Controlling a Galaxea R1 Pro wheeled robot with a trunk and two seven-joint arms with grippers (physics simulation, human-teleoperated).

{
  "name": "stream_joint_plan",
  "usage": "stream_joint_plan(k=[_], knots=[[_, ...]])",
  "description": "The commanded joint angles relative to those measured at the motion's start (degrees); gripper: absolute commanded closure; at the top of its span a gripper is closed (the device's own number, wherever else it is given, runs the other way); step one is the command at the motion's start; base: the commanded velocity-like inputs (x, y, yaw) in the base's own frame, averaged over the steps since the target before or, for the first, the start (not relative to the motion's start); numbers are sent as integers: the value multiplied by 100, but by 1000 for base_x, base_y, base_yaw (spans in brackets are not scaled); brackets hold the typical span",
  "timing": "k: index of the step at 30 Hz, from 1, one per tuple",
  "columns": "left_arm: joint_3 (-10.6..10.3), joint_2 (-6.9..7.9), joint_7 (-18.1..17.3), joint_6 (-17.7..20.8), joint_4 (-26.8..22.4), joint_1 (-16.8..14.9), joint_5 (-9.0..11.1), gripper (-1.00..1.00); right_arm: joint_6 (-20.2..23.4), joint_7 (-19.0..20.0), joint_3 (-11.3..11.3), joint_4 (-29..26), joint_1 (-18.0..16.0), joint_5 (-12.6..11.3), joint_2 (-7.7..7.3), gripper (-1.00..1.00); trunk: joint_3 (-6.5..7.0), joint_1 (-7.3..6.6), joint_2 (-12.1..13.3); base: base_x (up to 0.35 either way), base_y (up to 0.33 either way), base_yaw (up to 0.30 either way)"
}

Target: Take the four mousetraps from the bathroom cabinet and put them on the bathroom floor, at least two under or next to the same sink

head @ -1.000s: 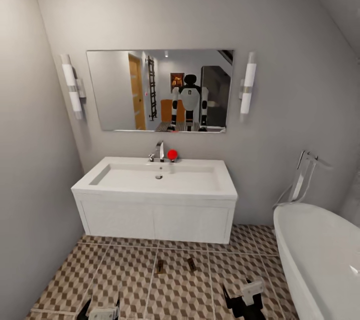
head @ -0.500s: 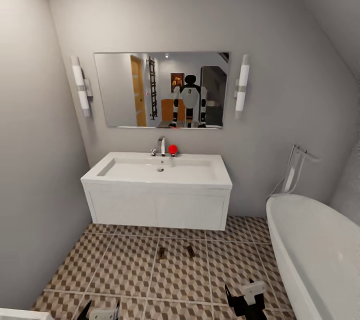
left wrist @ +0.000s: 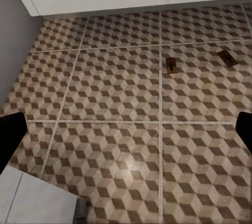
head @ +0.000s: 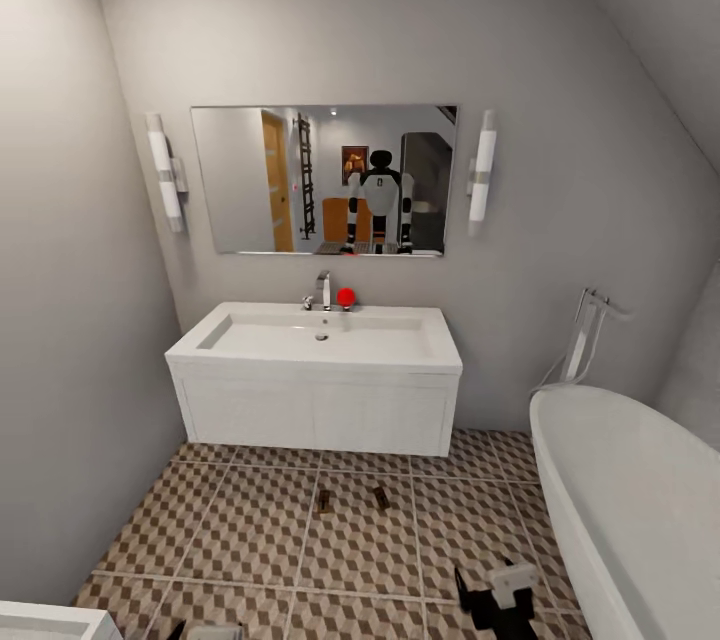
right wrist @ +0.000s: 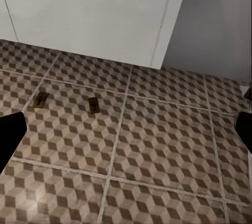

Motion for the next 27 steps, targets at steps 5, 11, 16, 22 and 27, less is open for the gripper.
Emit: stream_joint_plan(k=[5,11,16,22,27], knots=[[-49,-16,30,3,19,-6,35,-100,-9,-99,36,0,-2,-212,2,-100,-2,2,-4,0,0,0],[-49,-24,36,6,18,-6,36,-100,-1,-169,36,2,-4,-292,3,-100,-2,2,-4,0,0,0],[-49,-21,24,0,18,-6,36,-100,2,-175,41,6,-3,-298,3,-100,-2,2,-4,0,0,0],[-49,-14,21,-5,19,-6,36,-100,7,-171,44,13,-3,-300,-1,-100,-2,2,-4,0,0,0],[-49,-8,20,-7,19,-6,36,-100,8,-169,44,15,-1,-300,2,-100,-2,2,-4,-39,0,0]])
